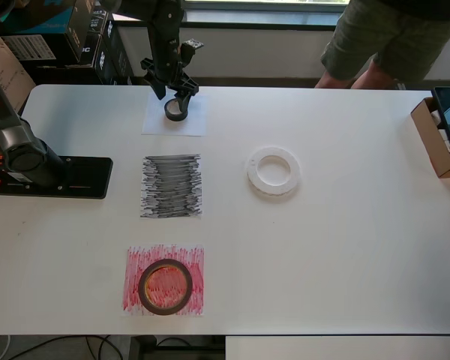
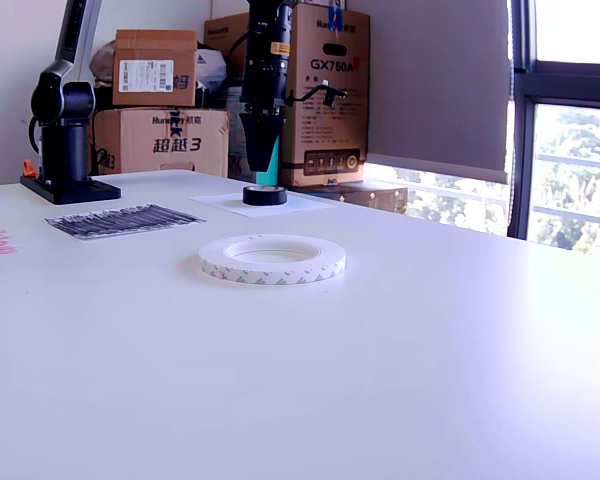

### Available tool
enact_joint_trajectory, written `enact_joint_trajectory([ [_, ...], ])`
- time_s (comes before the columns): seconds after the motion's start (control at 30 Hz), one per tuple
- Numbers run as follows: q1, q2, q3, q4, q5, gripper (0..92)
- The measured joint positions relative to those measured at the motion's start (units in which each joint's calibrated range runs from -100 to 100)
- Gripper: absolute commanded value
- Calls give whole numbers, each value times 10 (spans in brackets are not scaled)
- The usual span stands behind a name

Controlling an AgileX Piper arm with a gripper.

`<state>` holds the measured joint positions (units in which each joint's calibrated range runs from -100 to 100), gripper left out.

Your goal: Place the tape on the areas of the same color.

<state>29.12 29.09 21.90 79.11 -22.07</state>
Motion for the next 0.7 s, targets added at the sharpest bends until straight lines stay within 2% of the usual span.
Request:
enact_joint_trajectory([
  [0.23,30,0,1,0,19,825],
  [0.7,32,73,-9,-13,19,825],
])
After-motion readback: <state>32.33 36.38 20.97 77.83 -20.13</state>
